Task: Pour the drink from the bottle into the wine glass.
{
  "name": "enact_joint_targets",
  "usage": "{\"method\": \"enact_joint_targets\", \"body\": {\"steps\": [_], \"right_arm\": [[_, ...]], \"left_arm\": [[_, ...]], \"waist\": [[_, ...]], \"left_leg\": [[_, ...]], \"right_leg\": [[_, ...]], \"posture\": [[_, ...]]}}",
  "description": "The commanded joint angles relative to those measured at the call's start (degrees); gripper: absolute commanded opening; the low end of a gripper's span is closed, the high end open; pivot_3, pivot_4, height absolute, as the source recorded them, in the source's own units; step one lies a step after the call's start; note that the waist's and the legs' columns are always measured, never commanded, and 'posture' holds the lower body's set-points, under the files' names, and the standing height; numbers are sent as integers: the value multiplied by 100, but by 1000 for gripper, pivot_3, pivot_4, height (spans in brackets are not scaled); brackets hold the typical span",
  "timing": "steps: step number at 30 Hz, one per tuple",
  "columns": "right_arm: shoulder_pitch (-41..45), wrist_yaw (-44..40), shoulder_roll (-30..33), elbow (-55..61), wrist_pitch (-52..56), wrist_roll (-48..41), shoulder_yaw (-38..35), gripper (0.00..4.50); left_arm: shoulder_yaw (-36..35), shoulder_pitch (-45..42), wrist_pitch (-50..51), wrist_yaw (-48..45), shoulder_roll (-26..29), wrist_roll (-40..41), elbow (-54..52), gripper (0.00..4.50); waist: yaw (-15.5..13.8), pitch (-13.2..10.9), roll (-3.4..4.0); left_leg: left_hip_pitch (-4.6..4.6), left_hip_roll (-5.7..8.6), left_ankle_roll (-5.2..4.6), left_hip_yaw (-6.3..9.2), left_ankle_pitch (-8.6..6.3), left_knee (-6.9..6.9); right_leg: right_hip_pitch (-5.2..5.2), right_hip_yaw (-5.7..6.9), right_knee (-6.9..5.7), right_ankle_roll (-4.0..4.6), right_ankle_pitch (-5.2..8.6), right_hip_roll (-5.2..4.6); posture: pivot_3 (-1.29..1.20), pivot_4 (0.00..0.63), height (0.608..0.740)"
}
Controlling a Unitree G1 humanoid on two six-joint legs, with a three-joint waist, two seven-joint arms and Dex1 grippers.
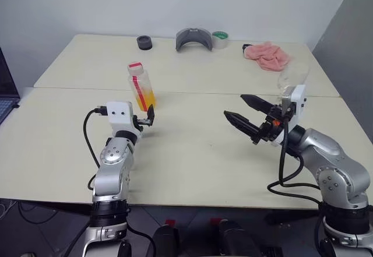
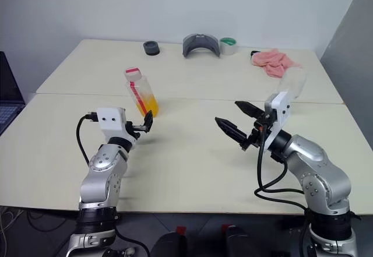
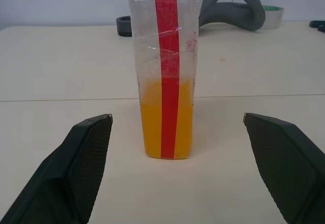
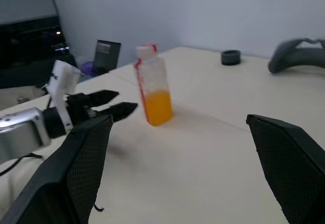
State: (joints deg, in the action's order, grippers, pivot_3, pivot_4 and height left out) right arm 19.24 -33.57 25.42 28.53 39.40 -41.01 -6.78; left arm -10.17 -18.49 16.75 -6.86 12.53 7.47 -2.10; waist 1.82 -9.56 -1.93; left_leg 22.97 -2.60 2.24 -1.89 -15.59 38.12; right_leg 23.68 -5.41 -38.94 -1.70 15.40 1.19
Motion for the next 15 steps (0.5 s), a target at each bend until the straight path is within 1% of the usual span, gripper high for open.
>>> {"method": "enact_joint_targets", "body": {"steps": [1, 15], "right_arm": [[143, -65, 105, 198, 58, -215, 13, 4500], [201, -26, 55, 94, -317, 50, 300, 4500]], "left_arm": [[23, -130, -124, -4, 29, -15, -76, 4470], [-92, -515, -82, -118, 179, 102, 221, 4470]], "waist": [[0, 0, 0], [2, 0, 0]], "left_leg": [[0, 0, 0, 0, 0, 0], [-1, 1, 0, -1, 0, 1]], "right_leg": [[-1, -1, 0, 0, 0, 0], [-1, -1, 0, 0, 0, 1]], "posture": [[0, 150, 740], [0, 150, 740]]}}
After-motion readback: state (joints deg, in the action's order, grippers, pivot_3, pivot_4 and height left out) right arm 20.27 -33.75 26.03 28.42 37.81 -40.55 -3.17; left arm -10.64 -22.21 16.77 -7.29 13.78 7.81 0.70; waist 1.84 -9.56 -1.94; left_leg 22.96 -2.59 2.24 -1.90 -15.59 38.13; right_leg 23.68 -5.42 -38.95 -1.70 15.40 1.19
